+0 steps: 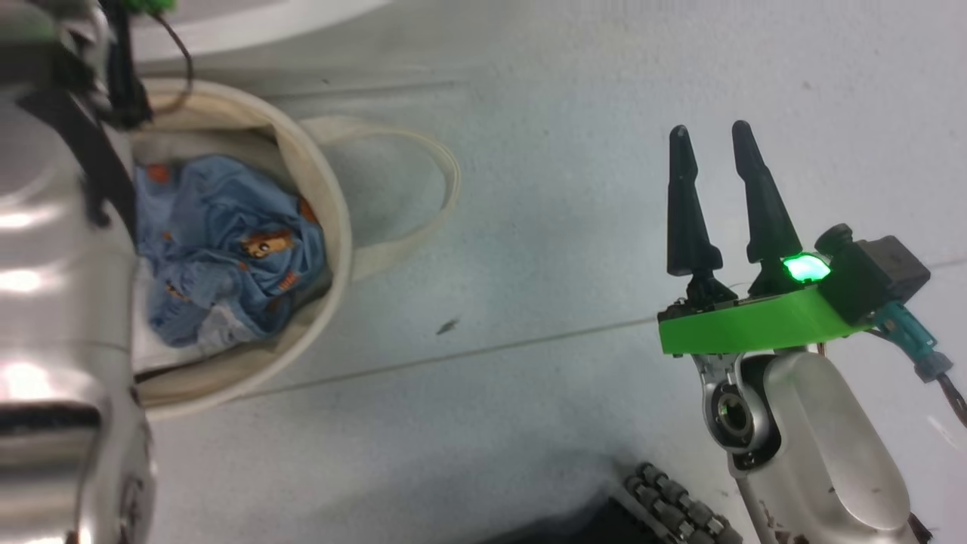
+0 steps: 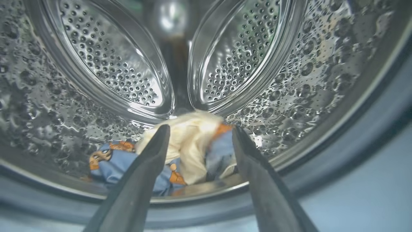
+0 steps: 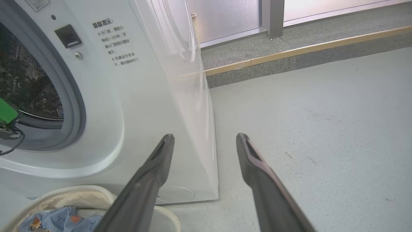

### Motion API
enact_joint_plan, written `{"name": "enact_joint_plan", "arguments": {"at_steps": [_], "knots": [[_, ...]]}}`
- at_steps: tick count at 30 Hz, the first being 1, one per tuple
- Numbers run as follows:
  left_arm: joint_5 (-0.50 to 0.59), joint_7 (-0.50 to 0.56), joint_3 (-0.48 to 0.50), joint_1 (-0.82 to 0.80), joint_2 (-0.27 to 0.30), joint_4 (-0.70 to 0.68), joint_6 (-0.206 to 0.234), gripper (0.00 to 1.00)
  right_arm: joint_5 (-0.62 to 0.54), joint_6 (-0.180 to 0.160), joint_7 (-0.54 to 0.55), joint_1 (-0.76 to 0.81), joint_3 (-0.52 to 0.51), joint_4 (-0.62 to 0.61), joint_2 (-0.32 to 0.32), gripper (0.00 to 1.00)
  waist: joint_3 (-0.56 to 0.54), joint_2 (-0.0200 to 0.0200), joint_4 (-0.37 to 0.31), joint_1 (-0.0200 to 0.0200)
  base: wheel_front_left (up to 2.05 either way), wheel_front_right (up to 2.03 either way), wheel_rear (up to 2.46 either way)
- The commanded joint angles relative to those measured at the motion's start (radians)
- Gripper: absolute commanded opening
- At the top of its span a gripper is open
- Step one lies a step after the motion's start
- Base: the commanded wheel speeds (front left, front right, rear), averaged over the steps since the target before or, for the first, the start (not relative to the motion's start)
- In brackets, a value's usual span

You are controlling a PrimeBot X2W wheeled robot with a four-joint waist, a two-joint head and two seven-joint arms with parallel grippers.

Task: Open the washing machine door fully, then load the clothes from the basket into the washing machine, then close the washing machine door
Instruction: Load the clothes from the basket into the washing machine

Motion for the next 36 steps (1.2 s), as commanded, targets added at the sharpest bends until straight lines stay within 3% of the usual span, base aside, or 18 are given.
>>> {"name": "enact_joint_plan", "arguments": {"at_steps": [1,12,20,27,36], "knots": [[-0.006,-0.005,0.007,0.006,0.025,-0.048,-0.002,1.0,-0.01,0.008,-0.005,0.039,0.014,-0.025,-0.001,1.0,-0.052,0.0,0.033,0.0001,0.0,0.0,0.0],[-0.048,-0.005,0.004,0.321,-0.056,-0.169,-0.06,1.0,-0.066,0.008,-0.005,0.103,-0.007,0.006,-0.001,1.0,-0.237,0.0,0.129,0.0001,0.0,0.0,0.0],[-0.089,-0.005,-0.053,0.528,-0.077,-0.227,-0.061,1.0,-0.093,0.008,-0.005,0.145,-0.038,0.01,-0.001,1.0,-0.373,0.0,0.176,0.0001,0.0,0.0,0.0],[-0.174,-0.005,-0.151,0.777,-0.078,-0.319,-0.015,1.0,-0.094,0.008,-0.005,0.237,-0.051,0.03,-0.001,1.0,-0.523,0.0,0.19,0.0001,0.0,0.0,0.0],[-0.242,-0.005,-0.199,0.976,-0.078,-0.458,0.02,1.0,-0.096,0.008,-0.005,0.294,-0.074,0.029,-0.001,1.0,-0.566,0.0,0.196,0.0001,0.0,0.0,0.0]]}}
